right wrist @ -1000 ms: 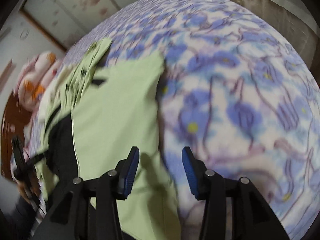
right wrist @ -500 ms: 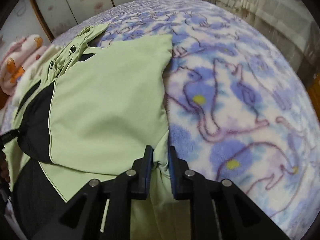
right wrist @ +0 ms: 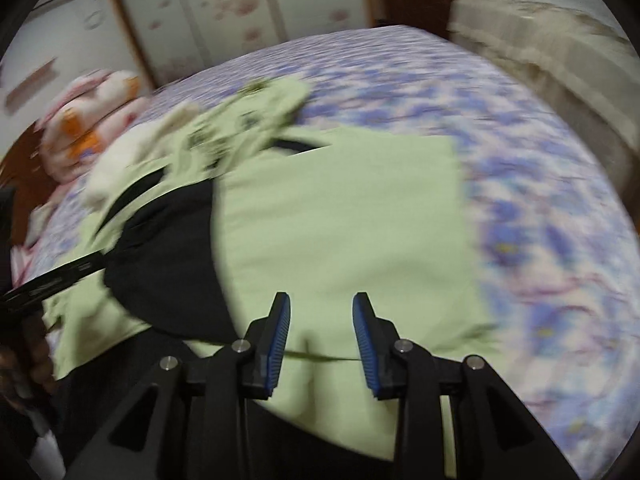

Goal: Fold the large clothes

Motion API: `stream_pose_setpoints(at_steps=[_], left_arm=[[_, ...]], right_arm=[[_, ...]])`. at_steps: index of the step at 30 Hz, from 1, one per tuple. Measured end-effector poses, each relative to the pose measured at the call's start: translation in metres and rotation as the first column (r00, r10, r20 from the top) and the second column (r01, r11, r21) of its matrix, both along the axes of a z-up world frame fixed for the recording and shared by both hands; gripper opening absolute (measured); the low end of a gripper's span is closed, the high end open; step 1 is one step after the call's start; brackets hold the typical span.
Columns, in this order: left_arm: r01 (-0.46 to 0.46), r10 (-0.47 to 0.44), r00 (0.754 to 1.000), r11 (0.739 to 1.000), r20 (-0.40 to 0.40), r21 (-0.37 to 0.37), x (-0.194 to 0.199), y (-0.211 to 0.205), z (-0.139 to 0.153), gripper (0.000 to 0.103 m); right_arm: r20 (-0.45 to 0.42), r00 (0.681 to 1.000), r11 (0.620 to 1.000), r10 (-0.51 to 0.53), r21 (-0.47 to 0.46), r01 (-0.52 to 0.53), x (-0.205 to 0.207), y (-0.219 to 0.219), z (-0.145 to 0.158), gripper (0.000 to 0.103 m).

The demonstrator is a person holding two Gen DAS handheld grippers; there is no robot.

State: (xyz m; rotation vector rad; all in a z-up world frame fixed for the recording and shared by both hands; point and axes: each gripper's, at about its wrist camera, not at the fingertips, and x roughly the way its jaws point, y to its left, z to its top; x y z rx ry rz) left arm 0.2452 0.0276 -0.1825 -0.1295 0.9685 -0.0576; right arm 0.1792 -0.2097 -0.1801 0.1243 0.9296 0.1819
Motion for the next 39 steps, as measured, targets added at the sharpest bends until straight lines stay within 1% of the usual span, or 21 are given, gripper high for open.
stream_pose_setpoints(at_steps=[1, 3, 4, 6, 9, 11, 12, 13, 14, 15, 16, 17, 21, 24, 27, 29, 30, 32, 39], left_arm=[[0.012, -0.012, 1.0, 1.0, -0.005, 0.01, 0.001, -0.008, -0.004, 0.059], [0.048, -0.046, 0.998, 0.998, -0.053, 0.03, 0.007, -0.025, -0.02, 0.059], [0.05, -0.047, 0.996, 0.998, -0.076, 0.043, 0.01, -0.03, -0.027, 0.059], [0.052, -0.046, 0.994, 0.996, -0.1, 0.065, 0.016, -0.033, -0.037, 0.059], [0.041, -0.032, 0.996, 0.994, -0.088, 0.099, 0.022, -0.03, -0.042, 0.059], [0.04, -0.032, 0.996, 0.995, -0.086, 0.094, 0.027, -0.023, -0.043, 0.059], [0.039, -0.031, 0.996, 0.995, -0.084, 0.094, 0.028, -0.02, -0.043, 0.059], [0.039, -0.031, 0.996, 0.995, -0.082, 0.094, 0.029, -0.018, -0.043, 0.059], [0.045, -0.037, 0.996, 0.995, -0.083, 0.088, 0.03, -0.017, -0.043, 0.059], [0.048, -0.041, 0.995, 0.995, -0.086, 0.083, 0.031, -0.014, -0.044, 0.059], [0.05, -0.043, 0.995, 0.995, -0.087, 0.082, 0.032, -0.014, -0.044, 0.059], [0.05, -0.043, 0.995, 0.995, -0.087, 0.082, 0.031, -0.013, -0.044, 0.059], [0.037, -0.029, 0.995, 0.995, -0.092, 0.088, 0.033, -0.013, -0.045, 0.059], [0.026, -0.018, 0.994, 0.997, -0.105, 0.076, 0.033, -0.012, -0.042, 0.059], [0.021, -0.013, 0.994, 0.997, -0.11, 0.076, 0.028, -0.012, -0.035, 0.06], [0.022, -0.014, 0.994, 0.997, -0.106, 0.077, 0.023, -0.012, -0.03, 0.063], [0.022, -0.014, 0.995, 0.997, -0.102, 0.076, 0.019, -0.012, -0.027, 0.065], [0.019, -0.012, 0.995, 0.997, -0.095, 0.074, 0.01, -0.013, -0.019, 0.07], [0.037, -0.032, 0.996, 0.998, -0.087, 0.058, -0.037, -0.015, 0.005, 0.071]], right_arm=[[-0.003, 0.999, 0.999, 0.032, -0.004, -0.032, 0.003, 0.015, -0.004, 0.033], [-0.012, 0.996, 0.995, 0.094, -0.028, -0.094, 0.009, 0.04, -0.012, 0.033], [-0.02, 0.993, 0.991, 0.119, -0.055, -0.12, 0.014, 0.051, -0.018, 0.033], [-0.037, 0.993, 0.987, 0.113, -0.11, -0.117, 0.024, 0.056, -0.028, 0.033], [-0.048, 0.999, 0.988, 0.026, -0.154, -0.033, 0.042, 0.029, -0.036, 0.032], [-0.041, 0.994, 0.977, -0.105, -0.193, 0.095, 0.053, -0.011, -0.036, 0.032], [-0.034, 0.988, 0.969, -0.151, -0.203, 0.141, 0.054, -0.027, -0.036, 0.032], [-0.029, 0.978, 0.959, -0.206, -0.205, 0.196, 0.055, -0.048, -0.036, 0.03], [-0.032, 0.972, 0.957, -0.234, -0.183, 0.224, 0.055, -0.063, -0.035, 0.026], [-0.037, 0.966, 0.958, -0.255, -0.147, 0.247, 0.052, -0.079, -0.035, 0.023], [-0.04, 0.961, 0.954, -0.273, -0.135, 0.266, 0.049, -0.09, -0.033, 0.02], [-0.038, 0.958, 0.95, -0.285, -0.143, 0.277, 0.047, -0.094, -0.033, 0.02], [-0.035, 0.959, 0.949, -0.28, -0.163, 0.271, 0.036, -0.09, -0.032, 0.023], [-0.026, 0.958, 0.942, -0.286, -0.189, 0.276, 0.029, -0.081, -0.03, 0.023], [-0.033, 0.957, 0.948, -0.287, -0.154, 0.279, 0.02, -0.077, -0.023, 0.023], [-0.036, 0.958, 0.952, -0.283, -0.133, 0.276, 0.013, -0.073, -0.019, 0.023], [-0.033, 0.96, 0.953, -0.279, -0.129, 0.273, 0.008, -0.069, -0.016, 0.023], [-0.029, 0.963, 0.956, -0.267, -0.131, 0.261, -0.002, -0.062, -0.01, 0.023], [-0.041, 0.981, 0.972, -0.192, -0.143, 0.184, -0.038, -0.036, 0.003, 0.023]])
